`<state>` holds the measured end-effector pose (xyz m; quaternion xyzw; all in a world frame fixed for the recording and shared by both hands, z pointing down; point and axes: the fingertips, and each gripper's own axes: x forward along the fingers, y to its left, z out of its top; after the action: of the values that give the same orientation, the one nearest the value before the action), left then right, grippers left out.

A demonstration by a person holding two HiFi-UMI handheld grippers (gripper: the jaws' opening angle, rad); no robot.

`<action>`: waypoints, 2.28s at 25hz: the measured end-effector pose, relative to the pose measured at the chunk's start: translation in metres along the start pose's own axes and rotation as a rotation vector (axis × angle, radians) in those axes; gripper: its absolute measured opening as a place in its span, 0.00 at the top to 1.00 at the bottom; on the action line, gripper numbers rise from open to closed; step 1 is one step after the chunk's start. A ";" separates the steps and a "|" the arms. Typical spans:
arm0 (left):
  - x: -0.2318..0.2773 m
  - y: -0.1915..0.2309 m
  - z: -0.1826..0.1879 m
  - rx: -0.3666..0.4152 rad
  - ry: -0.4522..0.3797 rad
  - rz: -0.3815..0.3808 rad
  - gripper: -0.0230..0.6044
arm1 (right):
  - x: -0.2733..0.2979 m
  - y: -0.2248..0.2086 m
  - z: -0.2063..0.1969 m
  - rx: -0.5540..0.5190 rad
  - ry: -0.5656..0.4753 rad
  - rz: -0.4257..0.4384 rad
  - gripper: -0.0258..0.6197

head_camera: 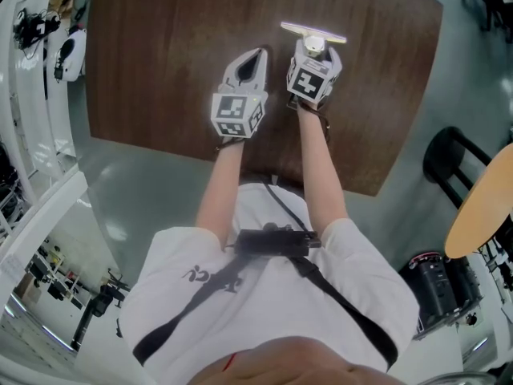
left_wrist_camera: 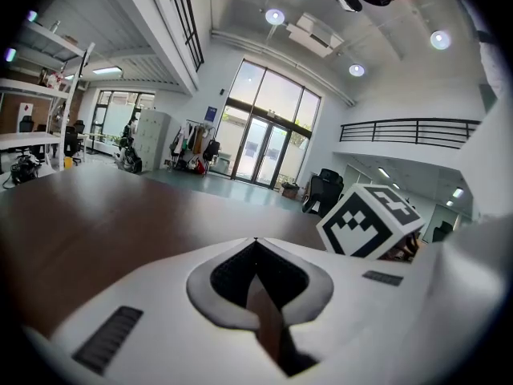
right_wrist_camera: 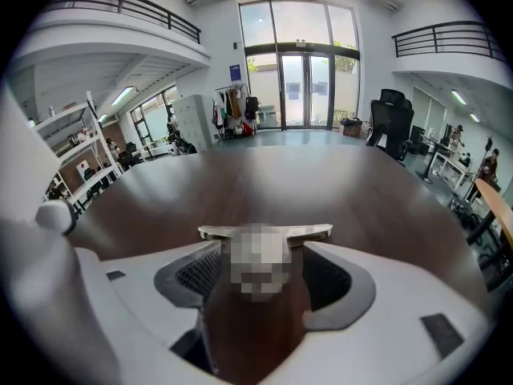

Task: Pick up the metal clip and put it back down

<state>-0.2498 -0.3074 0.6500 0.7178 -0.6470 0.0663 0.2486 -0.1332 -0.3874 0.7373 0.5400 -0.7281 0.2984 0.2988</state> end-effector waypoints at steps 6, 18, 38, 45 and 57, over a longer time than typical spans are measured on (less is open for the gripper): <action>-0.028 -0.023 0.010 0.055 -0.011 -0.041 0.95 | -0.077 -0.016 0.016 0.040 -0.192 0.062 0.49; -0.122 -0.110 0.097 0.136 -0.185 -0.115 0.95 | -0.243 -0.035 0.042 -0.074 -0.453 0.249 0.70; -0.209 -0.227 0.140 0.231 -0.364 -0.184 0.95 | -0.421 -0.021 0.069 -0.198 -0.730 0.339 0.95; -0.225 -0.239 0.132 0.246 -0.372 -0.166 0.95 | -0.442 -0.041 0.068 -0.207 -0.779 0.299 0.95; -0.276 -0.219 0.107 0.203 -0.367 -0.116 0.95 | -0.459 -0.015 0.028 -0.226 -0.746 0.320 0.95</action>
<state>-0.1064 -0.0988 0.3826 0.7752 -0.6291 -0.0149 0.0564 -0.0127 -0.1325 0.3734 0.4548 -0.8892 0.0436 0.0219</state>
